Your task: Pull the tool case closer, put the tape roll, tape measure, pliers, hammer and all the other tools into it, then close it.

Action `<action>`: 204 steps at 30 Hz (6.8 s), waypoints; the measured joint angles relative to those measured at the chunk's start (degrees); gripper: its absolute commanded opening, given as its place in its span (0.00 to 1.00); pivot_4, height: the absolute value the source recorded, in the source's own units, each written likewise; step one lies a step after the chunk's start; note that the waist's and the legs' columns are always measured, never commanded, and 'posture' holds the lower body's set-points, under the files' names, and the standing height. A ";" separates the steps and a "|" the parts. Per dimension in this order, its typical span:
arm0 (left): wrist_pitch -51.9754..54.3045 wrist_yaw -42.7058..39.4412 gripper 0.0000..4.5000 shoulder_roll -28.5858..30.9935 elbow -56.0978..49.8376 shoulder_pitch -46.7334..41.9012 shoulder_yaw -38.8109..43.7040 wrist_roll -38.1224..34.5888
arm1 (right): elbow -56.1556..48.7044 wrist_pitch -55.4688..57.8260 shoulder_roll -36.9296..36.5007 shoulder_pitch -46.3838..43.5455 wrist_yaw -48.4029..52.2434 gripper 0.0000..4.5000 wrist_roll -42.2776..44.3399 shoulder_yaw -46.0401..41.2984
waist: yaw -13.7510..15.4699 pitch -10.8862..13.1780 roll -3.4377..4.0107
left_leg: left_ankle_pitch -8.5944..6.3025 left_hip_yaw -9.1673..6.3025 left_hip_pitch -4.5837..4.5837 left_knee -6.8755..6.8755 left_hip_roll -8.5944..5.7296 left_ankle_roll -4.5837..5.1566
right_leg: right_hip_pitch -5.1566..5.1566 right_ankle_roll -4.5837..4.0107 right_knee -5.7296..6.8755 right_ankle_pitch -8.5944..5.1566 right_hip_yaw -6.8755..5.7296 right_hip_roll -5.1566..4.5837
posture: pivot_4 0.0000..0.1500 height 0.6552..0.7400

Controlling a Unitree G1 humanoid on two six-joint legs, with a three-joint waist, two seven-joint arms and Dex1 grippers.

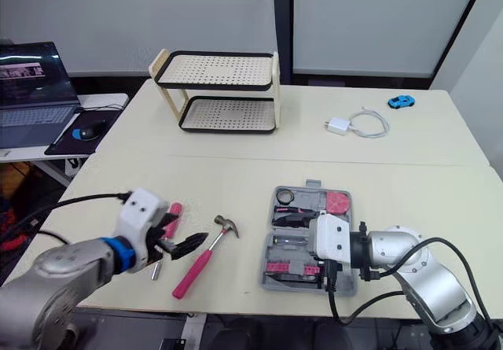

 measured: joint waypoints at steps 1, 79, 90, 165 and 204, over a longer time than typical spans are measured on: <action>-1.85 -1.90 0.99 -0.16 -1.25 4.14 2.51 -1.09 | 0.32 0.37 0.32 -0.52 -0.04 1.00 0.42 -0.11 | -0.17 0.00 0.00 | -0.01 0.08 0.00 0.00 0.01 -0.02 | 0.01 -0.01 -0.02 0.00 0.05 0.00 | 1.00 1.00; -32.72 10.61 0.65 -9.31 35.79 -11.43 -31.73 17.33 | -3.94 6.16 -3.47 0.48 -3.00 1.00 4.14 -2.98 | 0.21 0.09 0.20 | -0.25 -0.13 0.02 0.00 0.02 0.08 | 0.04 -0.09 -0.51 0.11 -0.20 0.03 | 1.00 1.00; -30.36 11.57 0.02 -8.03 32.75 -8.71 -31.33 18.25 | -3.94 6.16 -3.34 0.36 -3.29 1.00 4.08 -3.06 | 0.02 0.08 0.22 | -0.25 -0.10 0.06 -0.01 0.04 0.09 | 0.04 -0.09 -0.51 0.11 -0.17 0.04 | 1.00 1.00; -22.36 -4.68 0.02 -28.46 47.73 -50.33 -79.05 29.19 | -23.14 19.48 -21.79 46.90 -15.06 1.00 15.57 -47.64 | 1.23 0.32 -0.04 | -0.21 0.41 -0.15 0.23 0.11 0.18 | 0.26 0.08 -0.48 0.17 0.11 0.14 | 1.00 1.00; -19.25 -10.31 0.99 -29.99 48.31 -51.60 -72.43 30.89 | -23.17 16.75 -23.55 50.75 -21.32 1.00 17.94 -49.51 | 1.37 0.29 -0.02 | -0.20 0.43 -0.09 0.24 0.11 0.20 | 0.31 0.09 -0.46 0.18 0.11 0.13 | 1.00 1.00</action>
